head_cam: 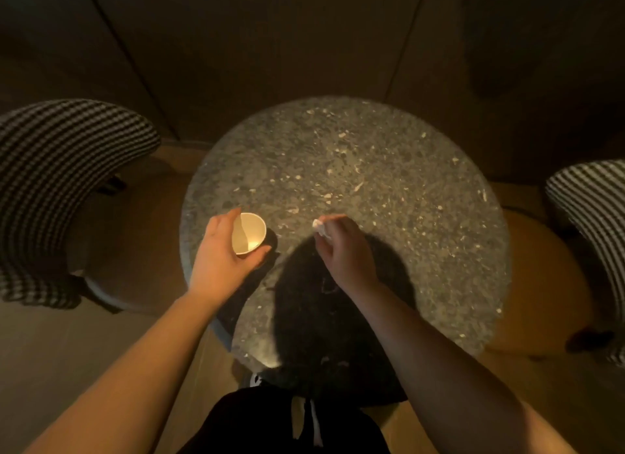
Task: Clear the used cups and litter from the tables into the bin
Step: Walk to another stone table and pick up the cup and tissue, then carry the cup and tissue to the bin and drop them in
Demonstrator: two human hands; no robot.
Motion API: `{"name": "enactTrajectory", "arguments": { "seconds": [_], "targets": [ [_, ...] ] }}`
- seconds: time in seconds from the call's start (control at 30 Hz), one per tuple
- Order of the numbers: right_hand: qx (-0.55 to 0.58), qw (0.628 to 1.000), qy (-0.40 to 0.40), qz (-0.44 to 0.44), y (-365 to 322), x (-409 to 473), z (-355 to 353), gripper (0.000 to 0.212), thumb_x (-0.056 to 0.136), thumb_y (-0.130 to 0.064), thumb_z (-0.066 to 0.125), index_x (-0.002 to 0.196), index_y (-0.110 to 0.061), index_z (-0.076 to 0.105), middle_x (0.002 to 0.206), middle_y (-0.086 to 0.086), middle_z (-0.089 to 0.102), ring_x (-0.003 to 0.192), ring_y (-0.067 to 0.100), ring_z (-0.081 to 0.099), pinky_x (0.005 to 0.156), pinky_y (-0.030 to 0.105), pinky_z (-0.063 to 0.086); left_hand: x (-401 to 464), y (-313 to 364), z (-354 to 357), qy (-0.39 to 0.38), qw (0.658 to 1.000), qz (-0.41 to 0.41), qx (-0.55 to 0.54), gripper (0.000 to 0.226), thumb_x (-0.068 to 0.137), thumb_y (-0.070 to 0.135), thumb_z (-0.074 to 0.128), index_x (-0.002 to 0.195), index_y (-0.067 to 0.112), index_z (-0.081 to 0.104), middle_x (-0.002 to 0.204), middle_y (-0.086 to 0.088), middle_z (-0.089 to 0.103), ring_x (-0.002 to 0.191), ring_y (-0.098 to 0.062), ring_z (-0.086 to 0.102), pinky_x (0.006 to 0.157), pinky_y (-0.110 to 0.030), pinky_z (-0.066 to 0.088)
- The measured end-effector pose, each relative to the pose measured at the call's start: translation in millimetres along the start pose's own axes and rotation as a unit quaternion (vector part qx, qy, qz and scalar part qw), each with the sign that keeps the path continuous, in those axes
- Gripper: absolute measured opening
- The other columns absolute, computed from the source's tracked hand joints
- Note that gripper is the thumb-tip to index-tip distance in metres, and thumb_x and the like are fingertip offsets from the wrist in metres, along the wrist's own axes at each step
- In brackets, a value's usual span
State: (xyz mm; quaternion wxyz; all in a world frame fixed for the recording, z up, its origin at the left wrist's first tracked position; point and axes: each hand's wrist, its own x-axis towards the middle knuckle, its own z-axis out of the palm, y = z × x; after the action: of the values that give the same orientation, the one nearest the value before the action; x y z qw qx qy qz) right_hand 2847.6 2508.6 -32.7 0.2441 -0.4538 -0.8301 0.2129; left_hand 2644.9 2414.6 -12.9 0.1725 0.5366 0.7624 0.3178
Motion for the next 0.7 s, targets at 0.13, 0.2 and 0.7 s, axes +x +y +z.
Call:
{"name": "enactTrajectory", "arguments": {
  "seconds": [0.13,0.2,0.7],
  "targets": [
    [-0.002,0.996,-0.046,-0.079,-44.9,1.4,20.2,0.025,0.091,-0.023,0.057,0.11,-0.006,0.062,0.098,0.015,0.062,0.092,0.032,0.057,0.078,0.04,0.045,-43.7,-23.2,-27.0,0.083,0.994,-0.073,0.003,0.079,0.074,0.042,0.075,0.139,0.019,0.037,0.135,-0.004,0.044,0.118,-0.013,0.042,0.095,-0.025,0.032],
    [0.014,0.991,-0.063,-0.121,-71.5,-3.5,35.5,0.024,0.089,-0.02,0.059,0.107,-0.005,0.063,0.096,0.016,0.063,0.091,0.034,0.058,0.079,0.04,0.046,-74.0,-35.3,-40.1,0.127,0.985,-0.116,0.014,0.08,0.073,0.044,0.075,0.14,0.02,0.037,0.134,-0.003,0.044,0.116,-0.01,0.041,0.094,-0.025,0.032],
    [0.168,0.838,-0.386,-0.346,-329.7,-107.7,186.6,0.018,0.085,-0.016,0.063,0.102,-0.009,0.063,0.102,0.007,0.057,0.085,0.019,0.054,0.073,0.019,0.033,-349.4,-135.0,-152.9,0.432,0.775,-0.456,0.065,0.077,0.067,0.038,0.081,0.132,0.018,0.046,0.13,-0.005,0.047,0.111,-0.024,0.049,0.085,-0.03,0.039]
  ]
}}
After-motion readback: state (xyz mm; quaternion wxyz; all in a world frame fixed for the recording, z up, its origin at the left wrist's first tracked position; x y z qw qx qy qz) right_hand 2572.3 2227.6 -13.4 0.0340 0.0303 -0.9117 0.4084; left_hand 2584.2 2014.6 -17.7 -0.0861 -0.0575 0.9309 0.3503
